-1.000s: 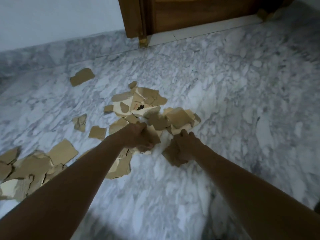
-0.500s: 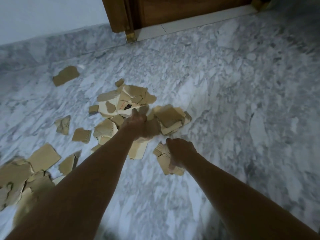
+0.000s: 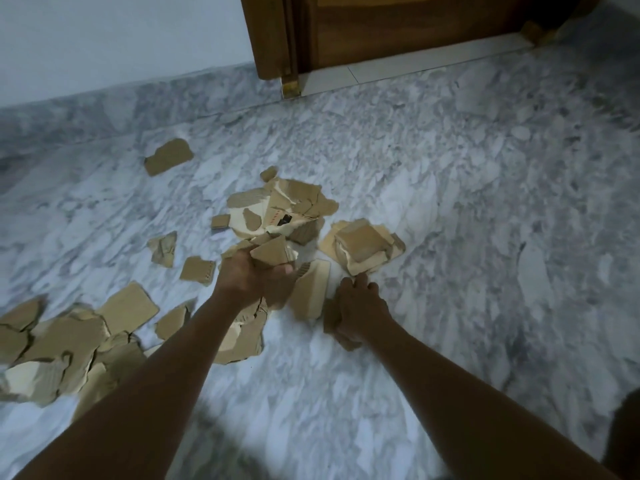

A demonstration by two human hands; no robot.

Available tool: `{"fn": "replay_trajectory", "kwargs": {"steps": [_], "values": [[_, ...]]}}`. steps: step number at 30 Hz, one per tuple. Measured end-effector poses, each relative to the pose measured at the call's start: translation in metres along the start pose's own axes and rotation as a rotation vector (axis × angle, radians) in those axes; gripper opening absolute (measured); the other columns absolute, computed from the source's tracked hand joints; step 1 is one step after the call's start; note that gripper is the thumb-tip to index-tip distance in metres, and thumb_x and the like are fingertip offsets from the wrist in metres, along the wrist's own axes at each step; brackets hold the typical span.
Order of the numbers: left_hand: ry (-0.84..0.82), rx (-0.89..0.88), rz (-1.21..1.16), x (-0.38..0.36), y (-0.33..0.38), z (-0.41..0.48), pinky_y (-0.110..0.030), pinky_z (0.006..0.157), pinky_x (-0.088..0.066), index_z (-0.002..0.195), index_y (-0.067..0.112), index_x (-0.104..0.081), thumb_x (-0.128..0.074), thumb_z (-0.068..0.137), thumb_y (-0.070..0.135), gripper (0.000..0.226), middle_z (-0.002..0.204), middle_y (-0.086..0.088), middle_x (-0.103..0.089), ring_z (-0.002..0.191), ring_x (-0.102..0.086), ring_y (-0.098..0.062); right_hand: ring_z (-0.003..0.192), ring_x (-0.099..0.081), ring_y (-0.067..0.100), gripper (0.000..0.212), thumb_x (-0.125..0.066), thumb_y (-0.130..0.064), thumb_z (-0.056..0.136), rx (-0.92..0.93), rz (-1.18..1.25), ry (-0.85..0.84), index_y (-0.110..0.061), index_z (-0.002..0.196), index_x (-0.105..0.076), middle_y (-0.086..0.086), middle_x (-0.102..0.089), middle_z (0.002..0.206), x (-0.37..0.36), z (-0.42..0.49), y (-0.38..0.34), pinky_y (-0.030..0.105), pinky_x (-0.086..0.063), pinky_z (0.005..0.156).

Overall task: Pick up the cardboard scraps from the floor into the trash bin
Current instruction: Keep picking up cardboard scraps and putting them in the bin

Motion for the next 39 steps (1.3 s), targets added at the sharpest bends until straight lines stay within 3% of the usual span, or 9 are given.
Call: {"fn": "replay_trajectory", "kwargs": {"steps": [6,9,13,16,23,28,33,36,39], "values": [[-0.161,0.163,-0.078,-0.002,-0.025,-0.011,-0.013,0.054,-0.052,0.093,0.011,-0.071,-0.088,0.067,0.005,0.031,0.079,0.003,-0.071,0.077,-0.070,-0.010,0.111,-0.059,0.030,0.042,-0.059,-0.034,0.090,-0.101,0.077,0.120,-0.016,0.124,-0.043,0.007,-0.059,0.116,0.009,-0.003,-0.005,0.043,-0.047,0.090],[-0.238,0.167,0.025,-0.011,-0.029,-0.009,-0.039,0.069,-0.061,0.091,0.015,-0.076,-0.094,0.048,0.039,0.053,0.087,-0.005,-0.076,0.084,-0.072,-0.022,0.116,-0.058,0.028,0.045,-0.061,-0.036,0.089,-0.206,0.141,0.047,-0.017,0.128,-0.048,0.006,-0.058,0.121,0.008,-0.003,0.002,0.043,-0.046,0.095],[-0.204,0.233,0.226,-0.013,-0.029,0.004,-0.023,0.056,-0.046,0.073,0.018,-0.070,-0.095,0.054,0.035,0.036,0.076,0.000,-0.067,0.068,-0.060,-0.008,0.108,-0.063,0.025,0.036,-0.065,-0.037,0.086,-0.281,0.181,0.056,-0.017,0.116,-0.060,0.003,-0.062,0.112,0.007,-0.004,0.008,0.041,-0.050,0.093],[-0.215,0.232,0.350,-0.021,-0.021,0.007,-0.024,0.059,-0.041,0.098,0.009,-0.063,-0.093,0.059,0.033,0.055,0.093,-0.005,-0.063,0.081,-0.058,-0.018,0.107,-0.064,0.025,0.031,-0.062,-0.036,0.090,-0.210,0.164,0.054,-0.016,0.114,-0.061,0.004,-0.064,0.111,0.006,-0.006,0.005,0.037,-0.049,0.087],[-0.338,0.080,0.718,-0.076,0.007,0.024,-0.026,0.075,-0.046,0.116,0.004,-0.066,-0.080,0.070,0.050,0.067,0.095,-0.006,-0.060,0.094,-0.060,-0.022,0.121,-0.059,0.022,0.053,-0.079,-0.029,0.082,-0.072,0.277,-0.065,-0.007,0.128,-0.063,0.007,-0.061,0.130,0.073,0.048,0.046,0.026,-0.045,0.098],[-0.333,-0.034,0.982,-0.108,0.001,0.029,-0.053,0.104,-0.033,0.145,0.027,-0.041,-0.067,0.075,0.064,0.083,0.152,-0.010,-0.022,0.136,-0.027,-0.038,0.128,-0.046,0.034,0.093,-0.080,-0.055,0.068,-0.157,0.243,-0.005,-0.014,0.141,-0.040,0.013,-0.044,0.136,0.091,0.091,0.057,0.044,-0.046,0.102],[-0.239,-0.083,1.082,-0.118,0.004,0.034,-0.045,0.095,-0.037,0.137,0.024,-0.049,-0.063,0.077,0.067,0.074,0.133,-0.009,-0.041,0.121,-0.045,-0.030,0.109,-0.060,0.034,0.061,-0.068,-0.050,0.082,-0.117,-0.078,0.458,-0.011,0.126,-0.053,0.008,-0.059,0.116,0.069,0.087,0.043,0.067,-0.024,0.109],[-0.227,-0.103,1.084,-0.121,0.007,0.031,-0.043,0.096,-0.038,0.139,0.027,-0.046,-0.065,0.080,0.059,0.069,0.132,-0.010,-0.041,0.115,-0.054,-0.028,0.069,-0.065,0.026,0.048,-0.088,-0.033,0.057,-0.157,-0.153,0.661,-0.013,0.093,-0.063,0.004,-0.062,0.081,0.072,0.077,0.041,0.060,-0.047,0.092],[-0.217,-0.147,1.098,-0.124,0.012,0.024,-0.043,0.096,-0.037,0.140,0.032,-0.040,-0.064,0.083,0.055,0.066,0.133,-0.010,-0.040,0.108,-0.059,-0.027,0.066,-0.063,0.025,0.059,-0.086,-0.030,0.054,-0.058,-0.074,0.669,-0.014,0.102,-0.055,0.002,-0.061,0.073,0.076,0.068,0.035,0.053,-0.050,0.089]]}}
Point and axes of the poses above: each hand's wrist, its own z-axis towards the middle knuckle, its own x-axis out of the back of the hand, y = z × x, the point moved 7 cm from there along z, towards the middle knuckle
